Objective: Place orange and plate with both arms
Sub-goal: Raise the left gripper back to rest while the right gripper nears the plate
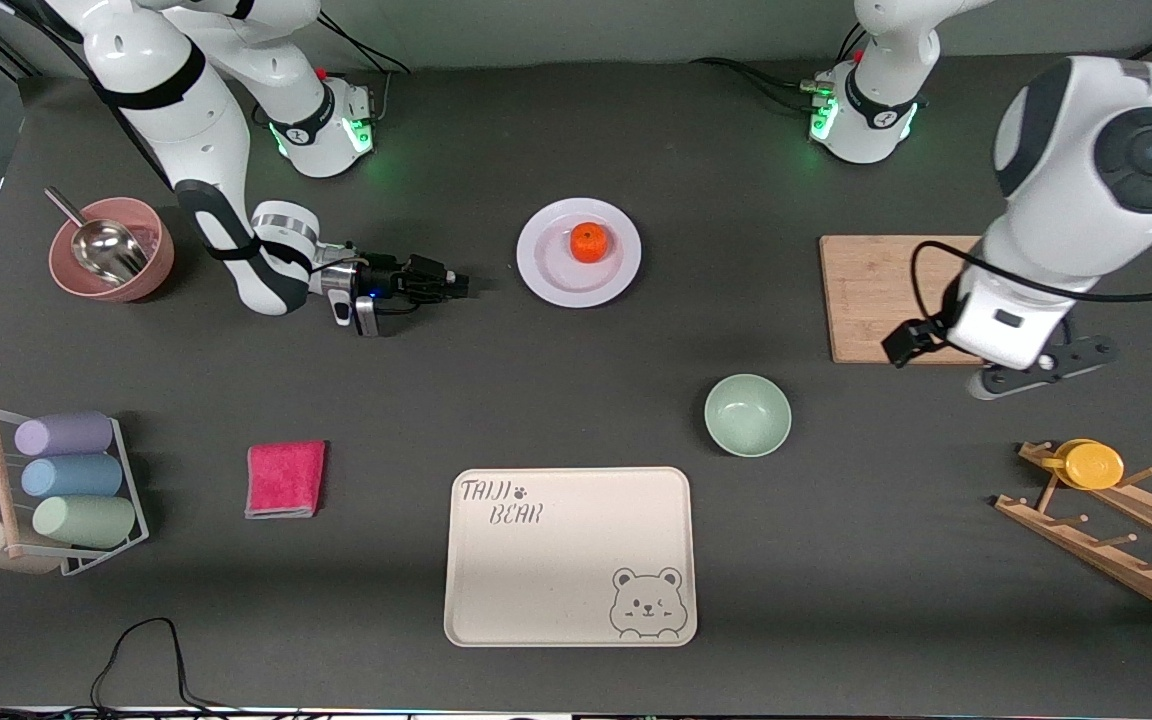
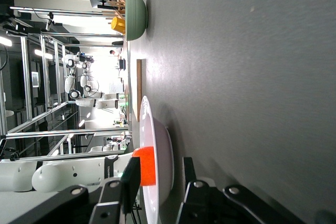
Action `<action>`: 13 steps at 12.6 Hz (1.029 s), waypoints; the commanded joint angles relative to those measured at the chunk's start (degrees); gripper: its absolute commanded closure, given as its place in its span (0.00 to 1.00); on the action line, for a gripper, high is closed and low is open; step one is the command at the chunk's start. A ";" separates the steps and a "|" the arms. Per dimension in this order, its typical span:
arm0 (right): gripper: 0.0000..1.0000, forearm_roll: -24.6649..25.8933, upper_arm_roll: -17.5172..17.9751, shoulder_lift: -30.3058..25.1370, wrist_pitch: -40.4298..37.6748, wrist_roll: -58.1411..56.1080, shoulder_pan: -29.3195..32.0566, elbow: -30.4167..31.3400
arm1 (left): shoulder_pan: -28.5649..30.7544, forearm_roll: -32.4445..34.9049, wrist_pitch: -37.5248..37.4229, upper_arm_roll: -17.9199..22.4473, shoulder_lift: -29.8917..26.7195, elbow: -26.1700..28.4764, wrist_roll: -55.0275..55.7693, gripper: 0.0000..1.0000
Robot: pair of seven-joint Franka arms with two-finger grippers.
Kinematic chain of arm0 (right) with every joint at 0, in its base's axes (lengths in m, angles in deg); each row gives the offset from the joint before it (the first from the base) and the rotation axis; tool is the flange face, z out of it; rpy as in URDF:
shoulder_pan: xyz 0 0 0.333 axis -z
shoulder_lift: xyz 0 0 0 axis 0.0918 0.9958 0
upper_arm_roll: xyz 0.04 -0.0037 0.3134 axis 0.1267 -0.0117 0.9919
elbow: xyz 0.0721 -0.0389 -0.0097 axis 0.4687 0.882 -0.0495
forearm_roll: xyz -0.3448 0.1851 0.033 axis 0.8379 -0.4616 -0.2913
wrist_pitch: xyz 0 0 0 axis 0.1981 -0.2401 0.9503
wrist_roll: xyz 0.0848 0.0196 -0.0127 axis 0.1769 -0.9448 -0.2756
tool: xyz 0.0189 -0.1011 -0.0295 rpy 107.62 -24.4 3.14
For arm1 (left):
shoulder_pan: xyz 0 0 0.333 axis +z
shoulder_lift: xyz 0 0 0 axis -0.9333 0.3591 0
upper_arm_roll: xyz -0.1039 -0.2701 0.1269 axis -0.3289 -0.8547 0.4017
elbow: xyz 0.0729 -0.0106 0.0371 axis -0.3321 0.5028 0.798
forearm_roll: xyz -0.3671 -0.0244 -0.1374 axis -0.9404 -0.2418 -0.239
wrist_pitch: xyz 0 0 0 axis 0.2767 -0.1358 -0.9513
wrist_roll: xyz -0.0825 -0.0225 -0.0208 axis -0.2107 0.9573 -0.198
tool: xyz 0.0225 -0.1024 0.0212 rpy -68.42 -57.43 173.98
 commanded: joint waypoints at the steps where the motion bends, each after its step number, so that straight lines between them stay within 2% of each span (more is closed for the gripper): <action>1: 0.60 -4.58 3.69 1.65 3.15 -1.78 -0.65 -1.34 | 3.16 -0.89 -1.65 -0.33 0.37 -3.24 -1.40 0.00; 5: 0.60 -6.95 5.37 2.44 4.82 -1.96 -1.44 -2.57 | 9.58 -0.80 -10.24 0.02 0.02 -6.76 -13.68 0.00; 6: 0.60 -7.40 5.46 2.45 4.82 -1.96 -2.14 -2.83 | 9.42 -0.54 -10.87 1.06 -0.15 -6.59 -14.84 0.00; 7: 0.60 -7.58 5.90 2.53 5.87 -1.96 -2.32 -3.18 | 7.41 -0.54 -11.14 4.56 -0.24 -6.41 -16.24 0.00; 8: 0.60 -7.66 6.77 2.53 7.36 -1.96 -2.32 -3.36 | 2.87 -0.71 -11.32 9.81 -0.33 -6.41 -18.61 0.00; 11: 0.60 -9.59 8.45 2.97 8.69 -1.96 -2.93 -4.41 | -17.58 -3.86 -12.02 33.95 -2.08 -6.15 -24.23 0.00; 12: 0.60 -9.77 8.89 3.32 9.21 -1.96 -3.37 -4.59 | -23.14 -4.14 -12.80 39.69 -2.44 -6.15 -25.21 0.00; 13: 0.60 -10.91 9.50 3.33 10.00 -1.96 -3.55 -5.11 | -27.45 -4.14 -13.77 43.49 -2.70 -6.15 -25.22 0.00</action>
